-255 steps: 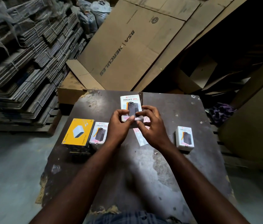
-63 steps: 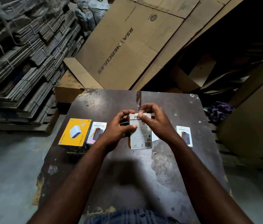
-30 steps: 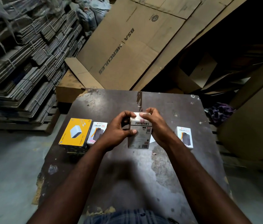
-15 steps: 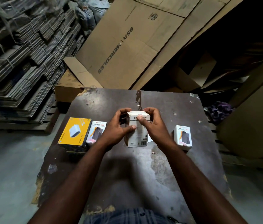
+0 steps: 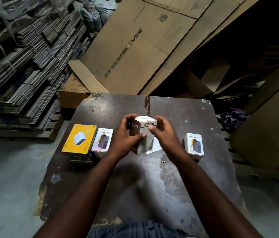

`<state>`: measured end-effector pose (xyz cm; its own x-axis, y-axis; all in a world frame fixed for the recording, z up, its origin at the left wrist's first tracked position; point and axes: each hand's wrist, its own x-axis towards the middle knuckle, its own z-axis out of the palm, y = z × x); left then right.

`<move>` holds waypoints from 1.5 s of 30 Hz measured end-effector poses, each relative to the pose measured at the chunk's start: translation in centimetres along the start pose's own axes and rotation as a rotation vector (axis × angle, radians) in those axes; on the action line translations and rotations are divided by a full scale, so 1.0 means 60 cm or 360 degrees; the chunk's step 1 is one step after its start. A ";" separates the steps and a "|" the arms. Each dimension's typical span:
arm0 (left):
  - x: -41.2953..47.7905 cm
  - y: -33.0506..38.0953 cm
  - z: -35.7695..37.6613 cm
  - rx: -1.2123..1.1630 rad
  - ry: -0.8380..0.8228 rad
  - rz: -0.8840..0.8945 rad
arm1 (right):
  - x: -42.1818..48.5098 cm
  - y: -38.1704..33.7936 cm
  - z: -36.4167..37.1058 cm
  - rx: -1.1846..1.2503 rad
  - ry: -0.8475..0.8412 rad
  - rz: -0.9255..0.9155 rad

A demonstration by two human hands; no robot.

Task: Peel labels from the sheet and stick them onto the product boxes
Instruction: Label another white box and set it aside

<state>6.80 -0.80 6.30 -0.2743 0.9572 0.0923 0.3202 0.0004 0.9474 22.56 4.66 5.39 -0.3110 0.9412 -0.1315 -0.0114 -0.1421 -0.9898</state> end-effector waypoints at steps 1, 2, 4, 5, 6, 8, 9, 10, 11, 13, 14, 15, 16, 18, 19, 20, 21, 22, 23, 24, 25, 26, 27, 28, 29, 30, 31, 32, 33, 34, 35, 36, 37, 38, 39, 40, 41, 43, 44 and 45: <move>0.001 0.001 0.004 0.0045 0.0063 0.0043 | -0.004 0.004 0.011 -0.0024 0.0000 -0.0021; 0.001 0.003 0.007 0.0081 0.0107 0.0081 | -0.005 0.009 0.020 -0.0060 -0.0006 -0.0032; -0.002 0.004 0.008 0.0114 0.0134 0.0147 | -0.006 0.014 0.025 -0.0118 0.0003 -0.0037; -0.004 0.004 0.006 0.0084 0.0101 0.0151 | -0.004 0.013 0.023 -0.0141 0.0011 -0.0037; -0.005 0.004 0.002 0.0019 0.0035 0.0128 | -0.002 0.011 0.020 -0.0149 0.0011 -0.0048; -0.007 0.004 -0.007 -0.0114 -0.0108 0.0082 | 0.000 0.008 0.007 -0.0084 -0.0023 -0.0070; -0.007 0.003 -0.011 -0.0156 -0.0142 0.0077 | 0.000 0.006 0.001 -0.0018 -0.0052 -0.0069; -0.008 0.001 -0.014 -0.0221 -0.0154 0.0066 | 0.000 0.005 -0.005 0.0049 -0.0083 -0.0055; -0.008 -0.002 -0.017 -0.0298 -0.0142 0.0034 | -0.001 0.003 -0.010 0.0097 -0.0111 -0.0027; -0.010 -0.003 -0.019 -0.0403 -0.0096 -0.0059 | -0.001 0.008 -0.012 0.0154 -0.0147 0.0045; -0.010 -0.005 -0.018 -0.0370 -0.0060 -0.0078 | -0.002 0.012 -0.012 0.0168 -0.0155 0.0072; -0.009 -0.010 -0.016 -0.0271 -0.0019 -0.0078 | -0.003 0.015 -0.010 0.0193 -0.0162 0.0097; -0.007 -0.016 -0.014 -0.0141 0.0021 -0.0083 | -0.004 0.018 -0.008 0.0236 -0.0169 0.0113; -0.007 -0.018 -0.011 -0.0049 0.0032 -0.0191 | -0.007 0.016 -0.006 0.0356 -0.0169 0.0138; -0.009 -0.014 -0.009 -0.0163 -0.0019 -0.0318 | -0.009 0.014 -0.007 0.0409 -0.0164 0.0148; -0.012 -0.009 -0.007 -0.0321 -0.0094 -0.0455 | -0.009 0.011 -0.009 0.0442 -0.0159 0.0155; -0.014 -0.005 -0.005 -0.0460 -0.0182 -0.0567 | -0.009 0.010 -0.011 0.0450 -0.0144 0.0162; -0.017 -0.003 -0.003 -0.0515 -0.0265 -0.0622 | -0.008 0.011 -0.012 0.0446 -0.0120 0.0168; -0.018 -0.001 0.000 -0.0530 -0.0319 -0.0635 | -0.008 0.012 -0.013 0.0431 -0.0073 0.0169; -0.019 -0.002 0.003 -0.0527 -0.0338 -0.0628 | -0.006 0.014 -0.014 0.0412 -0.0004 0.0164; -0.020 -0.001 0.005 -0.0539 -0.0330 -0.0626 | -0.005 0.016 -0.016 0.0386 0.0084 0.0164; -0.019 -0.001 0.008 -0.0550 -0.0314 -0.0633 | -0.004 0.018 -0.019 0.0355 0.0169 0.0172; -0.019 0.000 0.011 -0.0577 -0.0309 -0.0648 | -0.003 0.020 -0.024 0.0325 0.0228 0.0177; -0.018 0.001 0.015 -0.0594 -0.0319 -0.0663 | -0.002 0.023 -0.030 0.0299 0.0266 0.0186; -0.018 0.002 0.020 -0.0612 -0.0332 -0.0683 | -0.002 0.025 -0.036 0.0280 0.0294 0.0197; -0.017 0.002 0.026 -0.0607 -0.0336 -0.0703 | -0.003 0.027 -0.043 0.0252 0.0316 0.0194; -0.016 0.002 0.032 -0.0594 -0.0327 -0.0719 | -0.004 0.029 -0.048 0.0217 0.0321 0.0175; -0.015 0.000 0.040 -0.0566 -0.0314 -0.0729 | -0.006 0.031 -0.054 0.0166 0.0306 0.0142; -0.013 -0.001 0.048 -0.0540 -0.0301 -0.0734 | -0.010 0.033 -0.059 0.0111 0.0273 0.0117; -0.012 -0.001 0.057 -0.0510 -0.0287 -0.0741 | -0.016 0.034 -0.064 0.0046 0.0228 0.0099; -0.011 0.000 0.064 -0.0495 -0.0280 -0.0744 | -0.021 0.033 -0.068 -0.0025 0.0180 0.0083; -0.011 0.001 0.073 -0.0491 -0.0290 -0.0748 | -0.026 0.033 -0.074 -0.0096 0.0143 0.0073; -0.012 0.004 0.082 -0.0497 -0.0308 -0.0755 | -0.030 0.035 -0.081 -0.0138 0.0120 0.0064; -0.013 0.006 0.090 -0.0499 -0.0331 -0.0761 | -0.032 0.038 -0.089 -0.0163 0.0115 0.0065; -0.014 0.008 0.101 -0.0495 -0.0364 -0.0763 | -0.035 0.041 -0.100 -0.0164 0.0133 0.0069; -0.014 0.008 0.113 -0.0490 -0.0395 -0.0760 | -0.037 0.042 -0.112 -0.0152 0.0158 0.0076; -0.015 0.007 0.122 -0.0489 -0.0422 -0.0758 | -0.038 0.045 -0.123 -0.0149 0.0183 0.0092; -0.017 0.005 0.144 -0.0493 -0.0459 -0.0758 | -0.042 0.052 -0.150 -0.0133 0.0221 0.0161; -0.018 0.003 0.156 -0.0494 -0.0473 -0.0760 | -0.043 0.056 -0.164 -0.0095 0.0244 0.0200; -0.020 0.000 0.168 -0.0503 -0.0482 -0.0767 | -0.047 0.061 -0.178 -0.0068 0.0269 0.0225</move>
<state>16.28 1.00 3.08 -0.0379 0.9102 -0.4125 -0.0700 0.4094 0.9097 33.52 4.76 1.58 -0.1427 0.9514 -0.2728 0.0626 -0.2664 -0.9618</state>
